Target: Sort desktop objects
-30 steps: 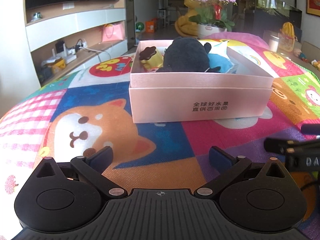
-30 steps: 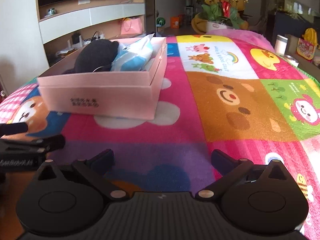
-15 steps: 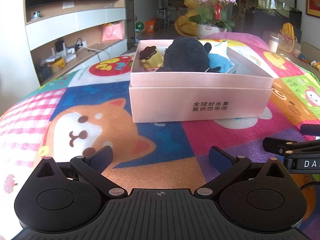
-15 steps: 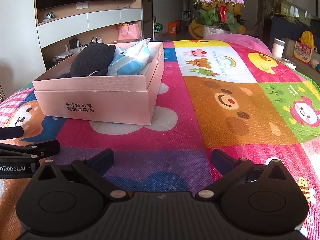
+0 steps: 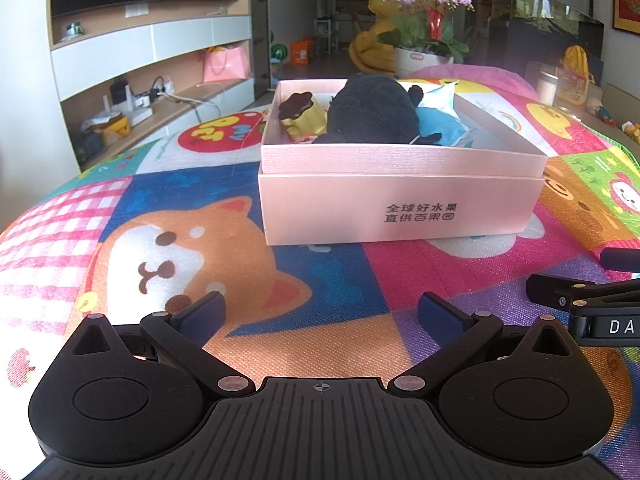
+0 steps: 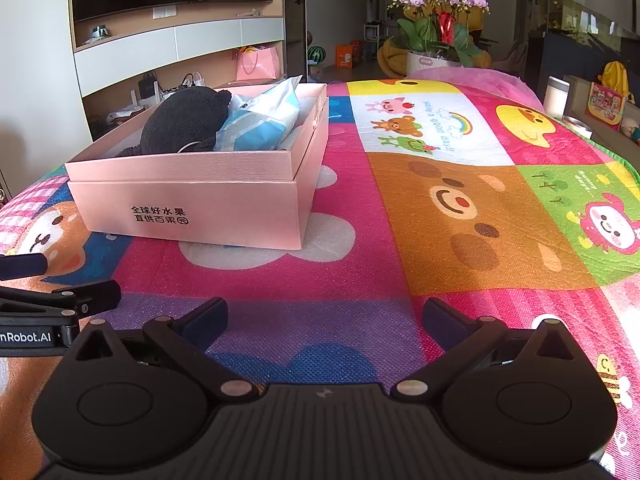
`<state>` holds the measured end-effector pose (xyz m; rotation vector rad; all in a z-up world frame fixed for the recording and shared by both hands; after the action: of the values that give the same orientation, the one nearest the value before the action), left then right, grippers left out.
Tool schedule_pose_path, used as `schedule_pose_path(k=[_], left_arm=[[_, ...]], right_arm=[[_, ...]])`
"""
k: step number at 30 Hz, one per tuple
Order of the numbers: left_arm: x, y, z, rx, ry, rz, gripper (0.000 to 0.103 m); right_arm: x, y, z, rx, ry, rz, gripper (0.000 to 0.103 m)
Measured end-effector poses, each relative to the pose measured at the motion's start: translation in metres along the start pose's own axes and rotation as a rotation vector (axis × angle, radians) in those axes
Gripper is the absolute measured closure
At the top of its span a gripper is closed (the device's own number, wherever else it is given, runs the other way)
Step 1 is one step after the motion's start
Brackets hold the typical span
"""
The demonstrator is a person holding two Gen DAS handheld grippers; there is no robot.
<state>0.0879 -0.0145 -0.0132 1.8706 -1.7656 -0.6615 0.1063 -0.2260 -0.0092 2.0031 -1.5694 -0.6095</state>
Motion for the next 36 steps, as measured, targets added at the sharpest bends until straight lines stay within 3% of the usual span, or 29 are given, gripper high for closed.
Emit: schedule_pose_path(k=[36], left_arm=[[0.0, -0.0006, -0.0001, 0.0, 0.0, 0.0, 0.0]], right_arm=[[-0.0066, -0.0029, 0.0005, -0.001, 0.01, 0.009, 0.0]])
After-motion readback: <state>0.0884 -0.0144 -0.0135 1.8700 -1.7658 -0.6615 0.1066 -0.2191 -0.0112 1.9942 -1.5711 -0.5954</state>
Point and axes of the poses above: each gripper's, at about its wrist camera, not at the fingertips, and y roughly against the way its jaws point, x to its right, z to its underside, the point moved 1 cm from there along -y, roughly the way its jaws point, and after that the axes turned 1 degree about -z, right-handed, at the moved point
